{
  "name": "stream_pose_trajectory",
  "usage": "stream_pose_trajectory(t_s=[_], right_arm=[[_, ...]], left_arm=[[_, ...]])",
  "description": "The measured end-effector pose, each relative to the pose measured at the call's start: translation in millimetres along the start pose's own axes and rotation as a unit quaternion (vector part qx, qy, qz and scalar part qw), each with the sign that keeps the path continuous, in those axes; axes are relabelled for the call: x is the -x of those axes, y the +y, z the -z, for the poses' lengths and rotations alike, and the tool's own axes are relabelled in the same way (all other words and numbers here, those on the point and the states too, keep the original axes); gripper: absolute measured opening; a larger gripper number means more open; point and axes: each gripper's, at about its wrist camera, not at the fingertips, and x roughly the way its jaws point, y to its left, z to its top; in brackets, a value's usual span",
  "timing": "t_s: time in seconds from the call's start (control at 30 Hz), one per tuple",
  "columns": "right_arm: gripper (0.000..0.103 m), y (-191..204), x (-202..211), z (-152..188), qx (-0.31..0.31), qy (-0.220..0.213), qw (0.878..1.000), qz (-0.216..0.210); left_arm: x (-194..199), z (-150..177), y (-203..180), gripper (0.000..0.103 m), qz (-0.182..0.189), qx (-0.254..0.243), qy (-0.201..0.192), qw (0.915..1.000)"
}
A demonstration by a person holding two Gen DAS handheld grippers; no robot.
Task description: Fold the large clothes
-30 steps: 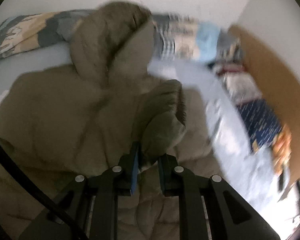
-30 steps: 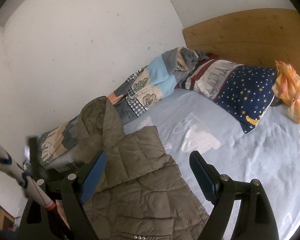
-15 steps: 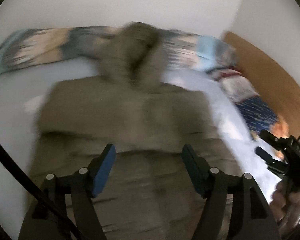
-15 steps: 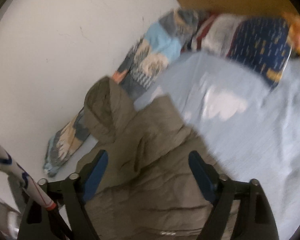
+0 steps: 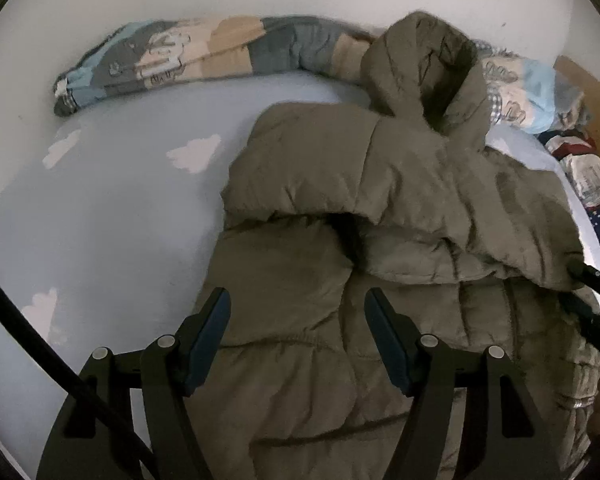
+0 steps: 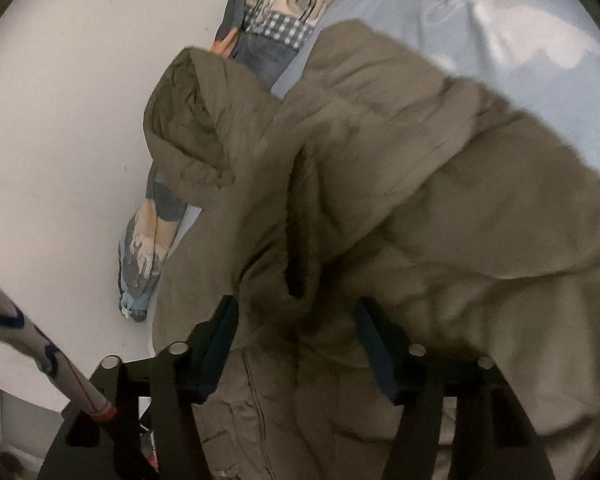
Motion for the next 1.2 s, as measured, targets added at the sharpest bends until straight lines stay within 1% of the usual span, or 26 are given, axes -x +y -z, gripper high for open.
stream_pose_trajectory(t_s=[0.03, 0.07, 0.1, 0.13, 0.17, 0.2, 0.27, 0.3, 0.33, 0.37, 0.43, 0.47, 0.53, 0.57, 0.63, 0.67, 0.7, 0.77, 0.8, 0.83, 0.87, 0.9, 0.97, 1.03, 1.13, 1.2], right_arm=[[0.039, 4, -6, 0, 0.006, 0.003, 1.0, -0.001], [0.025, 6, -9, -1, 0.01, 0.003, 1.0, 0.001], [0.022, 9, -12, -3, 0.016, -0.003, 1.0, 0.01], [0.021, 16, -9, -5, 0.033, -0.023, 0.999, 0.023], [0.02, 26, -4, -8, 0.06, -0.046, 0.996, 0.052], [0.02, 35, 3, -11, 0.087, -0.071, 0.991, 0.079], [0.02, 50, 10, -16, 0.138, -0.112, 0.974, 0.138], [0.02, 49, 8, -19, 0.145, -0.112, 0.97, 0.159], [0.02, 44, 1, -22, 0.145, -0.103, 0.969, 0.174], [0.021, 33, -9, -24, 0.134, -0.084, 0.97, 0.186], [0.025, 23, -19, -25, 0.118, -0.062, 0.972, 0.196], [0.029, 25, -18, -26, 0.115, -0.064, 0.972, 0.196], [0.053, 33, -8, -27, 0.113, -0.065, 0.968, 0.214], [0.07, 37, 1, -26, 0.111, -0.078, 0.962, 0.238], [0.072, 49, 23, -20, 0.119, -0.132, 0.95, 0.256], [0.072, 58, 29, -16, 0.137, -0.15, 0.943, 0.265], [0.072, 66, 33, -11, 0.158, -0.161, 0.938, 0.261], [0.071, 81, 37, -2, 0.206, -0.175, 0.939, 0.215], [0.071, 88, 34, 2, 0.229, -0.17, 0.938, 0.199], [0.07, 92, 28, 5, 0.242, -0.164, 0.937, 0.193], [0.069, 93, 24, 9, 0.251, -0.159, 0.937, 0.185], [0.068, 94, 18, 9, 0.256, -0.158, 0.936, 0.182], [0.063, 89, 5, 10, 0.262, -0.145, 0.932, 0.204], [0.062, 81, -5, 8, 0.26, -0.122, 0.935, 0.206], [0.062, 72, -17, 7, 0.264, -0.102, 0.932, 0.227], [0.062, 66, -24, 6, 0.258, -0.091, 0.933, 0.232]], left_arm=[[-3, 0, -1, 0.068, 0.0, -0.001, 0.007, 1.0], [-6, 1, -2, 0.068, 0.001, -0.001, 0.012, 0.9999], [-9, 2, -5, 0.068, 0.004, -0.003, 0.016, 0.9999], [-10, 3, -7, 0.068, 0.005, -0.008, 0.018, 0.9998], [-10, 3, -10, 0.068, 0.004, -0.013, 0.018, 0.9997], [-10, 3, -11, 0.068, 0.002, -0.017, 0.017, 0.9997], [-10, 4, -16, 0.068, -0.005, -0.028, 0.017, 0.9995], [-12, 4, -18, 0.068, -0.006, -0.031, 0.017, 0.9993], [-13, 5, -19, 0.068, -0.007, -0.034, 0.018, 0.9992], [-14, 5, -21, 0.068, -0.007, -0.038, 0.019, 0.9991], [-14, 5, -24, 0.068, -0.013, -0.047, 0.015, 0.9987], [-12, 4, -25, 0.068, -0.017, -0.052, 0.008, 0.9985], [-8, 1, -28, 0.068, -0.028, -0.059, -0.008, 0.9978], [-5, 0, -29, 0.068, -0.034, -0.059, -0.019, 0.9975], [1, -3, -30, 0.068, -0.035, -0.057, -0.035, 0.9972], [4, -4, -31, 0.068, -0.035, -0.053, -0.043, 0.997], [5, -7, -32, 0.068, -0.035, -0.051, -0.048, 0.9969], [9, -20, -34, 0.068, -0.028, -0.044, -0.069, 0.9962], [10, -25, -35, 0.068, -0.025, -0.041, -0.076, 0.996], [10, -32, -35, 0.07, -0.022, -0.037, -0.085, 0.9954], [8, -37, -35, 0.073, -0.023, -0.035, -0.09, 0.9951], [6, -41, -35, 0.074, -0.027, -0.034, -0.091, 0.9949], [-4, -46, -34, 0.074, -0.034, -0.032, -0.088, 0.995], [-18, -49, -34, 0.074, -0.042, -0.033, -0.074, 0.9958], [-33, -46, -34, 0.075, -0.041, -0.032, -0.056, 0.9971], [-44, -42, -37, 0.078, -0.052, -0.044, -0.036, 0.997]])
